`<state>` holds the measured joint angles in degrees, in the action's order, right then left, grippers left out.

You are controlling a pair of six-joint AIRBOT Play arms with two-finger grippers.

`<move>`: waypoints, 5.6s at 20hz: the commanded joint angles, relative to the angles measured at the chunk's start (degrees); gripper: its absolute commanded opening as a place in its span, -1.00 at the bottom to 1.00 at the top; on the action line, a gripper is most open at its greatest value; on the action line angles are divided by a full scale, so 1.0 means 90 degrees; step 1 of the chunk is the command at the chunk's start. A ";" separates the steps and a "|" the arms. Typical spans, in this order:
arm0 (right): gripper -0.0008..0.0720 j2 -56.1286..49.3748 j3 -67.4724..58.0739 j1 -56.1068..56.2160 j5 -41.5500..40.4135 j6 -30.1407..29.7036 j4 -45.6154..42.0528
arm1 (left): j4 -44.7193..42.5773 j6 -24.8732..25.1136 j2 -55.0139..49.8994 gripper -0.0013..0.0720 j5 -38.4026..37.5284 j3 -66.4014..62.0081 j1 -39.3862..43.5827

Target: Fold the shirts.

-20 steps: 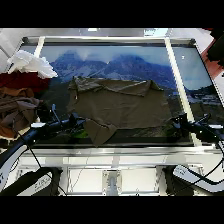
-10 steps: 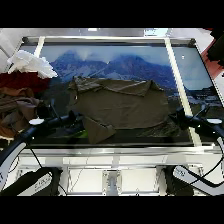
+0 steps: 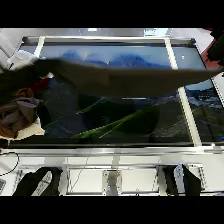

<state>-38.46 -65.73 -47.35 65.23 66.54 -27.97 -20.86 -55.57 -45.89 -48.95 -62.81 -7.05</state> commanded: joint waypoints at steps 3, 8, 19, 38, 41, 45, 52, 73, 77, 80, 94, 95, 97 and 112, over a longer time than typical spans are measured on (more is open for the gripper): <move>-0.90 0.0918 -0.2314 -0.0692 0.0182 0.0197 -0.0097 | -0.2788 -0.1343 0.1156 -0.94 -0.0070 -0.2747 -0.0440; -0.91 0.0427 -0.3388 -0.0692 0.0379 0.0459 0.0396 | -0.4510 -0.2110 0.0816 -0.94 -0.1258 -0.4189 -0.0440; -0.90 -0.2239 -0.1445 0.2045 0.1093 0.0420 -0.1984 | -0.4420 -0.2225 -0.3395 -0.94 -0.2562 -0.4170 0.0321; -0.90 -0.4889 -0.0529 0.3898 0.0636 0.0432 -0.3951 | -0.6540 -0.2686 -0.6275 -0.94 -0.3254 -0.3803 0.0862; -0.90 -0.4891 0.0019 0.4005 0.0675 0.0471 -0.4182 | -0.6501 -0.2684 -0.6275 -0.94 -0.3257 -0.3461 0.0877; -0.90 -0.4891 0.0758 0.4012 -0.0039 0.0544 -0.4184 | -0.6499 -0.2684 -0.6278 -0.94 -0.3181 -0.2817 0.0874; -0.53 -0.4894 0.1423 0.4243 -0.0546 0.0629 -0.4104 | -0.6540 -0.2715 -0.6275 0.13 -0.2708 -0.2511 0.0862; 0.05 -0.1656 0.1367 0.2229 0.1486 0.0930 -0.4697 | -0.4289 -0.2795 -0.0631 0.83 -0.3640 0.4524 -0.0877; 0.05 -0.1654 0.1396 0.2229 0.1353 0.0886 -0.4631 | -0.4420 -0.2977 -0.0758 0.82 -0.3327 0.4571 -0.0869; 0.05 -0.1654 0.1396 0.2229 0.1331 0.0777 -0.4517 | -0.4736 -0.3298 -0.0862 0.63 -0.2963 0.4571 -0.0872; 0.05 -0.1656 0.1399 0.2229 0.1428 0.0784 -0.4313 | -0.3648 -0.2487 -0.1370 -0.93 -0.2127 0.4571 -0.0869; 0.05 -0.1654 0.1438 0.2229 0.1540 0.0838 -0.4294 | -0.3616 -0.2487 -0.1370 -0.93 -0.2169 0.4571 -0.0869; 0.05 -0.1656 0.1911 0.2229 0.2057 0.1309 -0.4189 | -0.3640 -0.2484 -0.1370 -0.93 -0.2220 0.4571 -0.0872; 0.15 -0.1851 0.4753 0.2203 0.0784 0.2191 -0.3623 | -0.3585 -0.2271 -0.1370 -0.93 -0.2188 0.4568 -0.0872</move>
<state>-54.33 -23.81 -27.55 75.85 83.81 -62.13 -53.23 -76.14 -58.19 -68.77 -21.69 -14.85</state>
